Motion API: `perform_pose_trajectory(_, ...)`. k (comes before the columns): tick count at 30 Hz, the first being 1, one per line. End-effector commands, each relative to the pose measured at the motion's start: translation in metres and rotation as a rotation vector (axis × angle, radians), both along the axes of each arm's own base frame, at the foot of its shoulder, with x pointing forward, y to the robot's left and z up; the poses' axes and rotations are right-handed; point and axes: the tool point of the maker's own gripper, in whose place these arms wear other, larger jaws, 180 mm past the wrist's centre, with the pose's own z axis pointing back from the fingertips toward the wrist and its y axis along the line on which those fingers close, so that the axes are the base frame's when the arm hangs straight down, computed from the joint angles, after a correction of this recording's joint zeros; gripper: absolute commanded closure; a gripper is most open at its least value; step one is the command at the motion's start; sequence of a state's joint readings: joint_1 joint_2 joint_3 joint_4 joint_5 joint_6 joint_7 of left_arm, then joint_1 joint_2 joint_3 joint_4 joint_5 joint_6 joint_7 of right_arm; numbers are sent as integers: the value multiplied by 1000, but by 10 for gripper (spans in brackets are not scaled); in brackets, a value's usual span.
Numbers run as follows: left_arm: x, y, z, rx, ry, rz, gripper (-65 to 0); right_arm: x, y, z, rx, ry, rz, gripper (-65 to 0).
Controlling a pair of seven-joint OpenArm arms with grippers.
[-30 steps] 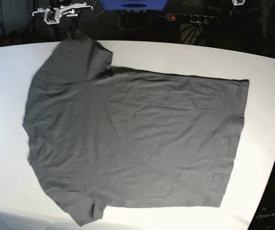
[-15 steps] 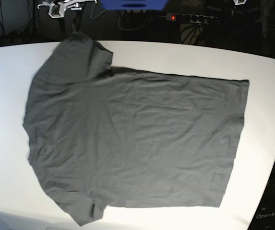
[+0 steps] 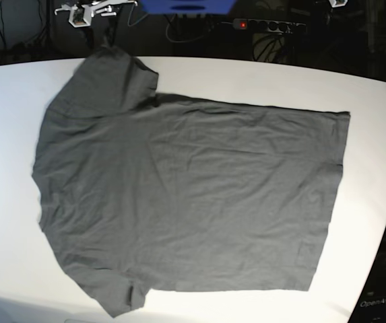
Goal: Fold the T-shirt properly
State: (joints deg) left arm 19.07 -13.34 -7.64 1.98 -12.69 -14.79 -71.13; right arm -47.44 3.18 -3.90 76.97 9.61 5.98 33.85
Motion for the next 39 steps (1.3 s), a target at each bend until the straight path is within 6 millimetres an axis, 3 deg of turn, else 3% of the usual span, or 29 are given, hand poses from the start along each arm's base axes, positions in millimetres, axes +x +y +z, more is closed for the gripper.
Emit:
perform_pose_trajectory(1, -6, 8, 7, 24, -10, 1, -11, 0, -1, 6, 0, -24, 5, -274)
perform_pose_trajectory(11, -7, 8, 7, 24, -8, 1, -11, 14, 22, 7, 40, -48, 98, -268)
perform_pose_trajectory(19, -8, 8, 7, 25, -6, 1, -11, 14, 20, 7, 36, -49, 94, -221)
perform_pose_trajectory(29, -6, 8, 6, 25, -8, 1, -11, 10, 18, 7, 30, -43, 85, -226)
perform_pose_trajectory(34, -5, 8, 6, 25, -10, 1, -11, 4, 3, 1, 23, -23, 34, -229)
perform_pose_trajectory(39, -4, 8, 6, 25, -11, 1, -11, -5, -8, -10, 5, 12, 9, -337)
